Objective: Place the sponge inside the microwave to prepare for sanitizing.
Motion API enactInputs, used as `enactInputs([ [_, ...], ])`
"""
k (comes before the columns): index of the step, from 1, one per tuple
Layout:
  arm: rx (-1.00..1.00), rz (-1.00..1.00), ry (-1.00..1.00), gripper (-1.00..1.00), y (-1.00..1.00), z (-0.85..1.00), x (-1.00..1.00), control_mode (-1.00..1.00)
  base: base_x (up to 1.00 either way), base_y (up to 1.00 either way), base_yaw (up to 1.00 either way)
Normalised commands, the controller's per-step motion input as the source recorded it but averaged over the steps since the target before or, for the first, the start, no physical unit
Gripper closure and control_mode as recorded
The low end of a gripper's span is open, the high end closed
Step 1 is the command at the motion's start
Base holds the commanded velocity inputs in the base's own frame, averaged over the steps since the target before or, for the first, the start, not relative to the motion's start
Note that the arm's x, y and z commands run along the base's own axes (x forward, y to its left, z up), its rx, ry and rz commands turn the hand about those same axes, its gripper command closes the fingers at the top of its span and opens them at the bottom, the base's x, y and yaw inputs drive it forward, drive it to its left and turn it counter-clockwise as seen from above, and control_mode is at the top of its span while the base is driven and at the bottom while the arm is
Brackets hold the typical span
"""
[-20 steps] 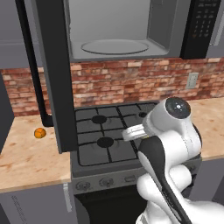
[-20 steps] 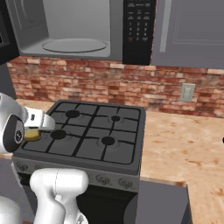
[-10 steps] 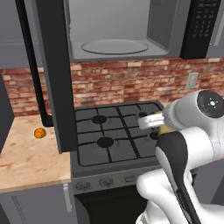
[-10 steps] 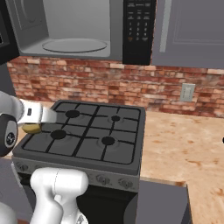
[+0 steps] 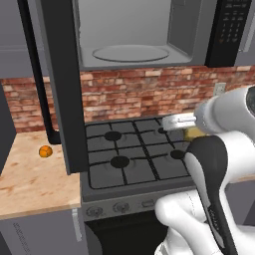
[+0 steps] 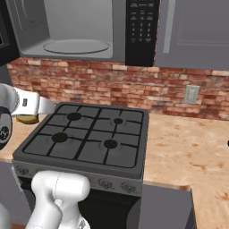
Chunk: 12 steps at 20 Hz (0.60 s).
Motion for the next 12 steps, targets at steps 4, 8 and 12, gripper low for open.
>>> enactInputs([
  [4,0.0,0.0,-0.07,1.0,0.0,0.59,0.0,-1.0,0.0,0.0,0.0],
  [8,0.0,0.0,-0.06,1.0,0.0,0.54,0.0,-1.0,0.0,0.0,0.0],
  [12,0.0,0.0,-0.09,1.0,-0.03,0.49,0.0,-1.0,0.0,0.0,0.0],
])
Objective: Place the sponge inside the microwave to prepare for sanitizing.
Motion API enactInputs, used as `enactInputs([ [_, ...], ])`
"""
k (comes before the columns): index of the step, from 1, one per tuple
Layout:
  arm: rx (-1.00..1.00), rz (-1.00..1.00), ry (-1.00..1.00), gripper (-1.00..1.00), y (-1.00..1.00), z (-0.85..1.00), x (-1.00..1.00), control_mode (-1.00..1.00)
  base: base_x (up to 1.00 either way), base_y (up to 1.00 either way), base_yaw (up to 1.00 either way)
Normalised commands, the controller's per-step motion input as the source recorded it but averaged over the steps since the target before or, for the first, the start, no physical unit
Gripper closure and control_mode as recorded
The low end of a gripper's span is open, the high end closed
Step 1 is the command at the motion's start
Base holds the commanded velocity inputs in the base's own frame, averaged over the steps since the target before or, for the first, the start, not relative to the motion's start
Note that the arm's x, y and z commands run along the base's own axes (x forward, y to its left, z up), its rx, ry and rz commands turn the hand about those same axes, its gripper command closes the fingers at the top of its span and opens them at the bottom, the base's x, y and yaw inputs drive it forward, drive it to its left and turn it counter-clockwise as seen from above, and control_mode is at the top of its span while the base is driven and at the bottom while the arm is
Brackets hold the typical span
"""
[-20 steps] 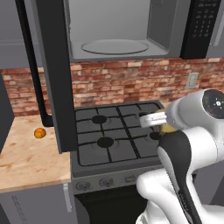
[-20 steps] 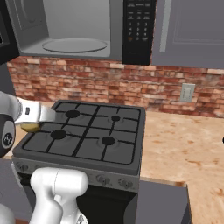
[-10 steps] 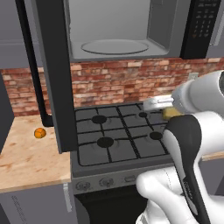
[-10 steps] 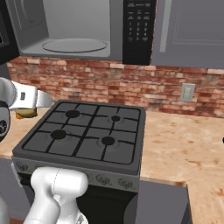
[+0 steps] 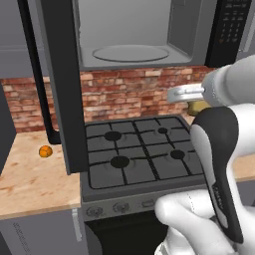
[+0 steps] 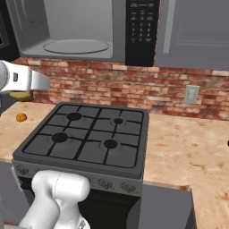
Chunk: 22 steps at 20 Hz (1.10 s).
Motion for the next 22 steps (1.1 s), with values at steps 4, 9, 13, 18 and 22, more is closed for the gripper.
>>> enactInputs([
  [4,0.0,0.0,-0.14,1.0,0.0,0.43,0.05,-1.0,0.0,0.0,0.0],
  [9,0.0,0.0,-0.11,1.0,0.0,0.42,0.09,-1.0,0.0,0.0,0.0],
  [13,0.0,0.0,-0.04,1.0,0.0,0.3,0.28,-1.0,0.0,0.0,0.0],
  [18,0.0,0.0,0.0,1.0,0.0,0.15,0.39,-1.0,0.0,0.0,0.0],
  [22,0.0,-0.01,0.0,1.0,0.0,-0.01,0.57,-1.0,0.0,0.0,0.0],
])
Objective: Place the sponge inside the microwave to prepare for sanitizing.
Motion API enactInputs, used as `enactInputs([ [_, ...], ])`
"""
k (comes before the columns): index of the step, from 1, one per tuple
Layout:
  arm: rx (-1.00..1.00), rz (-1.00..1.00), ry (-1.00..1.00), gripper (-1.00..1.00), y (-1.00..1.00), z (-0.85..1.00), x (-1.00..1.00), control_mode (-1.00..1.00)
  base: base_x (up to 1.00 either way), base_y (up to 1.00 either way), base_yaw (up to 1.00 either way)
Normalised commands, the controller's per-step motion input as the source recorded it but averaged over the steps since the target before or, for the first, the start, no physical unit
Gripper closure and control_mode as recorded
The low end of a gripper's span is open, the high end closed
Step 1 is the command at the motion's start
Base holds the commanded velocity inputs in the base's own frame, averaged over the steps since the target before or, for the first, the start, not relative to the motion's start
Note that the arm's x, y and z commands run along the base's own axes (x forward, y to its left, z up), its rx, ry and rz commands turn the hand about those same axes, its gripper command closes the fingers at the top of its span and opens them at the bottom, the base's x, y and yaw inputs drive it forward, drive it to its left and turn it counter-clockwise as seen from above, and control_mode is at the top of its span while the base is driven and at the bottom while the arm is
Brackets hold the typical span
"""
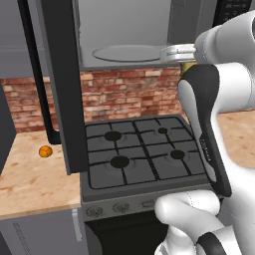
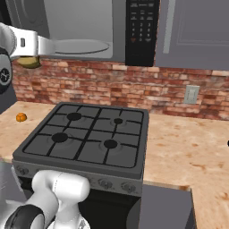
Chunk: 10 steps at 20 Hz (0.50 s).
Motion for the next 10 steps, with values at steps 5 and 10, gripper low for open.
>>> enactInputs([
  [5,0.0,-0.01,0.0,1.0,0.0,-0.04,0.61,-1.0,0.0,0.0,0.0],
  [10,0.0,0.0,-0.01,1.0,0.0,-0.02,0.66,-1.0,0.0,0.0,0.0],
])
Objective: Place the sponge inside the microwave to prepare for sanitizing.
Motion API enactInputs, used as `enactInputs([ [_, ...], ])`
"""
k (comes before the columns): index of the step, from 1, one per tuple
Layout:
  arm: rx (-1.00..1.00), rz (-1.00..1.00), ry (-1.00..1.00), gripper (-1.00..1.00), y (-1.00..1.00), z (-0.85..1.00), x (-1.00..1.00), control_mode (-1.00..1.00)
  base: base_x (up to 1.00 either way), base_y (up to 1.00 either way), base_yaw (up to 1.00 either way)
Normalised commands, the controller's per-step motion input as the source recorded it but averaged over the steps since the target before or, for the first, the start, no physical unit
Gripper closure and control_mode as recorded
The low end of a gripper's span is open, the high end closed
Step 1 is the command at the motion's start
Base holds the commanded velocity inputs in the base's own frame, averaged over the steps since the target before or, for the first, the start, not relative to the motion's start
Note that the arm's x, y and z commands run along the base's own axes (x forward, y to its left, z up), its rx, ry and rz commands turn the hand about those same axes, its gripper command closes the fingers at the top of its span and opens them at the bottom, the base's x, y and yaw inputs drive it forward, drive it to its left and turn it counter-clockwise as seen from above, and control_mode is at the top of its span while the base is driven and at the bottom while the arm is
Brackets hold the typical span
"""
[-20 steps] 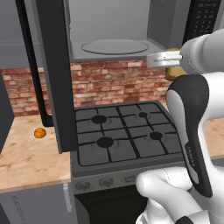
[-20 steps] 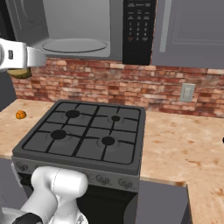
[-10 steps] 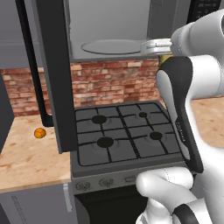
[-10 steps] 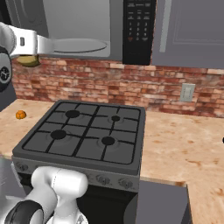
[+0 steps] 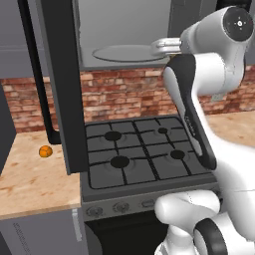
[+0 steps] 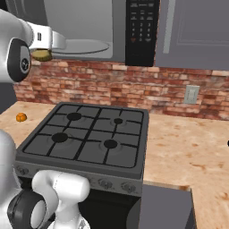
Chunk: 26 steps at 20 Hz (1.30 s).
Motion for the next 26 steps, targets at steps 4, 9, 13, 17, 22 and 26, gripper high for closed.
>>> enactInputs([
  [4,0.0,0.0,0.0,1.0,0.0,-0.08,0.71,-1.0,0.0,0.0,0.0],
  [9,0.0,0.0,0.0,1.0,0.01,-0.03,0.74,-1.0,0.0,0.0,0.0],
  [13,0.0,0.0,0.0,1.0,0.03,-0.05,0.76,-1.0,0.0,0.0,0.0],
  [17,0.0,0.0,0.0,1.0,0.1,-0.07,0.64,-1.0,0.0,0.0,0.0],
  [22,0.0,-0.01,0.0,1.0,0.17,-0.01,0.53,-1.0,0.0,0.0,0.0],
  [26,0.0,-0.02,0.0,1.0,0.11,0.0,0.51,-1.0,0.0,0.0,0.0],
])
